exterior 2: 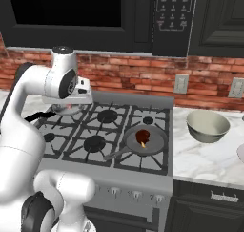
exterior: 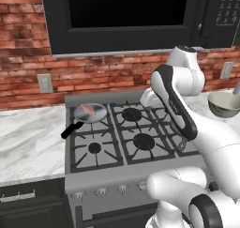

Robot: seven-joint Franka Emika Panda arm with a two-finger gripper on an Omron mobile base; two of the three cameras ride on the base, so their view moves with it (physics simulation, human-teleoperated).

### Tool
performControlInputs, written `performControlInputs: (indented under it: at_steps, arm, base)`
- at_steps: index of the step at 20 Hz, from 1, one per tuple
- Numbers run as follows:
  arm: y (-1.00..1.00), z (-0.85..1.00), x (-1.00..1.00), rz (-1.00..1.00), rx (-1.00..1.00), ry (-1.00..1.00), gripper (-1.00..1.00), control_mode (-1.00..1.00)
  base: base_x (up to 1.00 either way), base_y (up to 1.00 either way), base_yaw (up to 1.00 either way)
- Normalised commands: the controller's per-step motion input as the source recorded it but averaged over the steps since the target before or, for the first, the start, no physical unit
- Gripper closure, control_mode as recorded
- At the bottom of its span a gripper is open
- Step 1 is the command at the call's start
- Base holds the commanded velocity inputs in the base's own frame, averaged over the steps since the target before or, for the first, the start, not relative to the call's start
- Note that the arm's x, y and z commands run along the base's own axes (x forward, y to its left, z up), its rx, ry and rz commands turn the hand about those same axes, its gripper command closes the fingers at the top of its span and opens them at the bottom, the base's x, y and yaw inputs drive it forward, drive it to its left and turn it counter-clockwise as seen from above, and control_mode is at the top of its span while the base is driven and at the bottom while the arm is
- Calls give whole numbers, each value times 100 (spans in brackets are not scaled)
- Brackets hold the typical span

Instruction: Place one of the steaks on the plate and the other in the bowl. Then place the bowl in the fridge.

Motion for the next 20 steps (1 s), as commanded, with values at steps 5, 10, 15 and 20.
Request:
performControlInputs:
  at_steps: [5, 10, 15, 20]
  arm:
    - [44, -16, 0, 14, 4, 0, -100, -100]
    - [56, -8, 0, 2, 1, -1, -100, -100]
    - [43, -12, 8, 0, 3, -4, -100, -100]
    - [22, -26, 28, 0, 6, -3, -100, -100]
  base:
    - [0, 0, 0]
    - [0, 0, 0]
    - [0, 0, 0]
    - [0, 0, 0]
